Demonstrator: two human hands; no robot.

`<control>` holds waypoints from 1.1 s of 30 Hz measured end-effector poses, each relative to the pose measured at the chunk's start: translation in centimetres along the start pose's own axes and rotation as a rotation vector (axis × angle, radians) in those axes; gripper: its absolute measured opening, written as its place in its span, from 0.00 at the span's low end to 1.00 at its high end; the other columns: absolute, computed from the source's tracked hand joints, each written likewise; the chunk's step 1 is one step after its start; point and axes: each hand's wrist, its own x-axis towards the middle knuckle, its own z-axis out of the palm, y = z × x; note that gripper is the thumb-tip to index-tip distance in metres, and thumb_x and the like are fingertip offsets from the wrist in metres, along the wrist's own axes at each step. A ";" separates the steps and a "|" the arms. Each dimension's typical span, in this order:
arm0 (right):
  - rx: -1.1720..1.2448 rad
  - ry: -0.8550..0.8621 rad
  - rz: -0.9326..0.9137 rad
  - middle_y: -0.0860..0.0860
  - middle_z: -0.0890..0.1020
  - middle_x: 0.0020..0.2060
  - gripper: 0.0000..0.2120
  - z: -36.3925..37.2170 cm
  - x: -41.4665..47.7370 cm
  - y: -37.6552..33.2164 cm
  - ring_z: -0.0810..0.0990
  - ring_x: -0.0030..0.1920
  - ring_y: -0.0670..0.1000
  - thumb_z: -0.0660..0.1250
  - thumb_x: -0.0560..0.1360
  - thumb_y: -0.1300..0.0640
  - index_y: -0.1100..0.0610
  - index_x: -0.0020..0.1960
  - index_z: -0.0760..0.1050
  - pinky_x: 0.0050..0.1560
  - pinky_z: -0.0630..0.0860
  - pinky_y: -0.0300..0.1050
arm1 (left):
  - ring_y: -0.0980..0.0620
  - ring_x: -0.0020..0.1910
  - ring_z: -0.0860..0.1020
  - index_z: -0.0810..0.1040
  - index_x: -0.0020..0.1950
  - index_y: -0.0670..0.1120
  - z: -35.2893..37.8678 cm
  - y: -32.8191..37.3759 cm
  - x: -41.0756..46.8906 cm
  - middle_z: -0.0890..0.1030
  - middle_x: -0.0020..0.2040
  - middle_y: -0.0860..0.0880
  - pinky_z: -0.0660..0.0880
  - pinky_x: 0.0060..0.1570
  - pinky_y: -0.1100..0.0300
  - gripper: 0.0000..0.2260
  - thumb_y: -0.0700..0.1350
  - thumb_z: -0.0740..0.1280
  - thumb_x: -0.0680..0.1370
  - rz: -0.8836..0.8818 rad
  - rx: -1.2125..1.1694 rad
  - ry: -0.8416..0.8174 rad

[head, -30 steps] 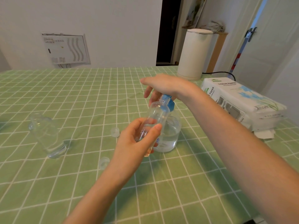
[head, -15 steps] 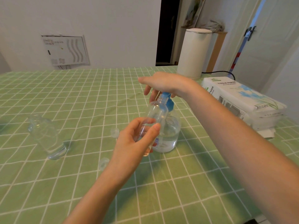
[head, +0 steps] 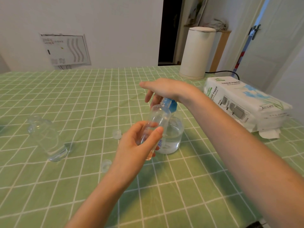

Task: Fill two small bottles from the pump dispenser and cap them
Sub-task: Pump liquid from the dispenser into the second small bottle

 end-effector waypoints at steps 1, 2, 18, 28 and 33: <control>0.003 0.003 -0.001 0.56 0.77 0.63 0.27 0.0 0.0 0.0 0.77 0.57 0.56 0.51 0.78 0.37 0.55 0.47 0.81 0.55 0.70 0.52 | 0.60 0.31 0.79 0.79 0.48 0.52 0.0 0.0 0.0 0.83 0.40 0.49 0.75 0.31 0.68 0.18 0.58 0.67 0.63 -0.001 0.006 0.000; 0.003 0.007 -0.005 0.56 0.77 0.63 0.27 0.0 0.0 0.0 0.77 0.57 0.56 0.51 0.78 0.37 0.55 0.47 0.81 0.55 0.70 0.51 | 0.60 0.31 0.79 0.79 0.48 0.52 0.0 0.1 0.0 0.83 0.40 0.48 0.75 0.31 0.68 0.18 0.58 0.67 0.63 -0.002 0.009 -0.001; -0.069 0.083 -0.048 0.55 0.85 0.43 0.26 -1.6 -0.2 -1.1 0.82 0.42 0.52 0.51 0.80 0.39 0.57 0.51 0.79 0.35 0.67 0.42 | 0.59 0.31 0.79 0.80 0.49 0.50 0.0 0.5 0.2 0.83 0.39 0.48 0.75 0.30 0.68 0.17 0.56 0.67 0.65 0.022 -0.008 -0.003; -0.078 0.143 -0.013 0.56 0.83 0.47 0.26 -1.6 0.0 -1.2 0.80 0.46 0.53 0.50 0.81 0.43 0.60 0.52 0.80 0.33 0.65 0.41 | 0.59 0.30 0.78 0.80 0.49 0.50 0.0 0.5 0.1 0.83 0.38 0.51 0.73 0.29 0.69 0.16 0.56 0.67 0.65 0.023 -0.013 -0.012; -0.108 0.128 0.024 0.54 0.82 0.51 0.26 -1.5 -0.1 -1.2 0.76 0.44 0.51 0.49 0.81 0.43 0.59 0.53 0.80 0.31 0.61 0.42 | 0.60 0.30 0.78 0.80 0.49 0.49 0.0 0.6 0.2 0.83 0.38 0.50 0.73 0.29 0.69 0.16 0.56 0.67 0.65 0.018 -0.010 -0.005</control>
